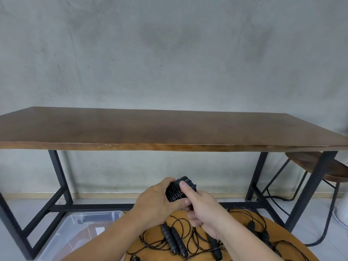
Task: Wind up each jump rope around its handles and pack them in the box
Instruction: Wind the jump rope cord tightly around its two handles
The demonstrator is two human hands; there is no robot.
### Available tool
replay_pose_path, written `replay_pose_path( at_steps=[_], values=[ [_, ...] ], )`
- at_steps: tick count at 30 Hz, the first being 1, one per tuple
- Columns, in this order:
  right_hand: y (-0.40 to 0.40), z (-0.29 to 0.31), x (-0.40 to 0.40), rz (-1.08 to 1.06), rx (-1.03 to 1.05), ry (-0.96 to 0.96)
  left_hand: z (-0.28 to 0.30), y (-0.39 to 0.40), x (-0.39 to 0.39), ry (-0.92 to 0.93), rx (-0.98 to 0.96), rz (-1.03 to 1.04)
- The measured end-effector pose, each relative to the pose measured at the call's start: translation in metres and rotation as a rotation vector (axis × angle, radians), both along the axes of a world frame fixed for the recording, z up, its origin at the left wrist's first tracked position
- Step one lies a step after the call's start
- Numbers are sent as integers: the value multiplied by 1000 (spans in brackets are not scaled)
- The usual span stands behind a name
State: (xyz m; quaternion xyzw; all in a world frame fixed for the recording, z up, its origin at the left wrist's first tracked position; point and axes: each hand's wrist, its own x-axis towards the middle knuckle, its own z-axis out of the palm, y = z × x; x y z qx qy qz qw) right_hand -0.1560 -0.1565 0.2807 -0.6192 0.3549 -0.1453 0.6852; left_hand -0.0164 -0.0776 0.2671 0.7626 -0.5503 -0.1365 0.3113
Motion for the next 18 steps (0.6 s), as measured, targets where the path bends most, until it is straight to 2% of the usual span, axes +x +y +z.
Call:
replay_pose_path(
  at_steps=[8, 12, 15, 18],
  values=[
    [-6, 3, -8, 31, 10, 4, -5, -1, -2, 88, -32, -12],
    [-10, 6, -22, 94, -88, 30, -6, -1, -2, 149, -17, -3],
    [-11, 5, -32, 44, -184, 8, -3, -2, -3, 198, -6, 19],
    [-13, 6, -38, 55, -372, 63, 1, -4, -4, 234, -2, 38]
  ],
)
